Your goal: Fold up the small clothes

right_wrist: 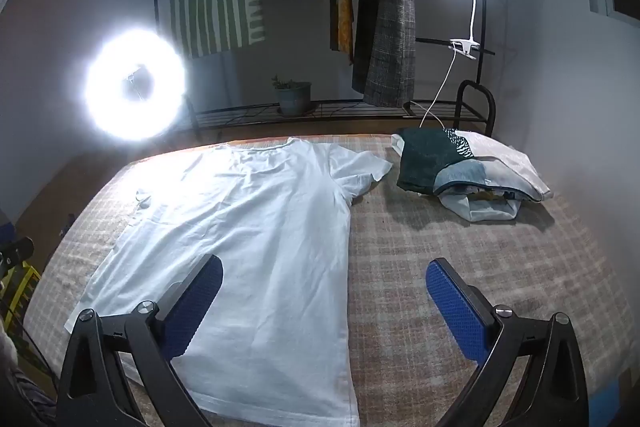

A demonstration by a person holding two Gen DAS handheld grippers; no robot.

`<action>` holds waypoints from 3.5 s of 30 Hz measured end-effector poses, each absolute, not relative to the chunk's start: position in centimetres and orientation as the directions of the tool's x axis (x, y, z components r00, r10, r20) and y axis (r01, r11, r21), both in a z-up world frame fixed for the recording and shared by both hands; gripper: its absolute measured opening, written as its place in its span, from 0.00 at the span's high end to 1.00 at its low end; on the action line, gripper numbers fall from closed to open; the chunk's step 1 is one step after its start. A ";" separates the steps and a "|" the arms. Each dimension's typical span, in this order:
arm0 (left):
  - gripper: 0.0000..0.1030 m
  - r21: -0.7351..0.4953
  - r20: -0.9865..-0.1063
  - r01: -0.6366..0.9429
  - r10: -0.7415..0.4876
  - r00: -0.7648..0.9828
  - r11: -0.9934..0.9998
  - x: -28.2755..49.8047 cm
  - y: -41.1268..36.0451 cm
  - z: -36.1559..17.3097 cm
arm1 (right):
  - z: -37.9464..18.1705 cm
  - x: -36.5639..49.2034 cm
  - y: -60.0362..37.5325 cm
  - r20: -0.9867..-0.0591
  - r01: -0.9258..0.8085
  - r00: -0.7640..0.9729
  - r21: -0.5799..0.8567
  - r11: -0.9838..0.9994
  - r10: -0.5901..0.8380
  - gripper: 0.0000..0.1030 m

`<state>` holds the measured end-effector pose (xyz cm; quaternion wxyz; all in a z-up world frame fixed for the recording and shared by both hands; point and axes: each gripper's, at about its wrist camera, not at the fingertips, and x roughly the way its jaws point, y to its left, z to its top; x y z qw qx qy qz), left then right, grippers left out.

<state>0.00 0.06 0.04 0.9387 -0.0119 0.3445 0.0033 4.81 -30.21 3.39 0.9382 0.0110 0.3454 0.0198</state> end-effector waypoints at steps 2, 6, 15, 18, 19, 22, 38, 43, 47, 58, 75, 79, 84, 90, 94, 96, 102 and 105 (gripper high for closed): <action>0.00 -0.028 -0.643 -0.010 -0.011 0.766 1.000 0.1 0.3 0.1 | 3.4 4.9 -30.2 -0.649 -0.030 0.760 0.029 0.999 0.041 0.00; 0.00 -0.010 -0.612 -0.017 0.008 0.791 1.000 0.1 0.2 1.3 | 3.8 5.3 -30.3 -0.644 -0.029 0.763 0.041 0.999 0.048 0.00; 0.00 -0.003 -0.587 -0.016 0.011 0.810 1.000 -0.3 -0.5 1.1 | 3.8 4.6 -29.9 -0.619 -0.036 0.784 0.037 0.999 0.051 0.00; 0.00 -0.002 -0.588 -0.015 0.011 0.809 1.000 -0.4 -0.5 1.0 | 3.7 4.7 -29.9 -0.622 -0.040 0.781 0.039 0.998 0.055 0.00; 0.00 -0.003 -0.588 -0.015 0.010 0.809 1.000 -0.3 -0.5 0.9 | 3.6 4.7 -29.9 -0.622 -0.040 0.781 0.040 0.998 0.057 0.00; 0.00 -0.005 -0.589 -0.013 0.008 0.808 1.000 -0.3 -0.4 1.0 | 3.6 4.8 -30.0 -0.622 -0.042 0.780 0.046 0.998 0.061 0.00; 0.00 -0.004 -0.589 -0.013 0.008 0.808 1.000 -0.2 -0.3 1.1 | 3.5 4.8 -29.8 -0.623 -0.044 0.780 0.043 0.998 0.061 0.00; 0.00 -0.004 -0.589 -0.012 0.008 0.808 1.000 -0.2 -0.3 1.0 | 3.4 4.6 -29.6 -0.624 -0.049 0.778 0.042 0.998 0.065 0.00; 0.00 -0.005 -0.588 -0.013 0.008 0.809 1.000 -0.3 -0.3 1.0 | 3.3 4.7 -29.4 -0.626 -0.051 0.777 0.042 0.998 0.066 0.00; 0.00 -0.001 -0.587 -0.014 0.011 0.809 1.000 -0.3 -0.3 1.1 | 3.2 4.8 -29.3 -0.628 -0.054 0.776 0.042 0.998 0.068 0.00; 0.00 0.000 -0.586 -0.018 0.015 0.810 1.000 -0.4 0.0 1.2 | 3.1 4.8 -28.9 -0.627 -0.058 0.776 0.041 0.997 0.071 0.00; 0.00 0.000 -0.587 -0.019 0.015 0.809 1.000 -0.4 0.0 1.2 | 3.1 4.9 -28.9 -0.628 -0.060 0.775 0.041 0.997 0.072 0.00; 0.00 0.001 -0.585 -0.018 0.016 0.811 1.000 -0.4 -0.1 1.1 | 3.2 5.1 -28.5 -0.630 -0.070 0.773 0.042 0.997 0.080 0.00; 0.00 0.002 -0.588 -0.029 0.025 0.808 1.000 -0.4 1.2 0.8 | 3.2 5.4 -28.2 -0.631 -0.081 0.770 0.046 0.996 0.092 0.00; 0.00 0.000 -0.592 -0.041 0.033 0.805 0.999 -0.4 2.0 0.5 | 3.1 5.6 -27.8 -0.634 -0.090 0.767 0.052 0.995 0.103 0.00; 0.00 -0.003 -0.594 -0.047 0.037 0.803 0.999 -0.4 2.3 0.1 | 3.0 6.0 -27.4 -0.639 -0.098 0.761 0.058 0.993 0.113 0.00; 0.11 -0.127 -0.632 -0.054 -0.039 0.774 0.990 -0.7 4.9 -2.2 | 3.1 8.3 -25.4 -0.662 -0.137 0.727 0.119 0.983 0.181 0.04; 0.22 -0.149 -0.671 -0.103 -0.024 0.741 0.983 -0.9 6.3 -3.7 | 3.3 10.2 -23.5 -0.678 -0.199 0.698 0.127 0.972 0.232 0.09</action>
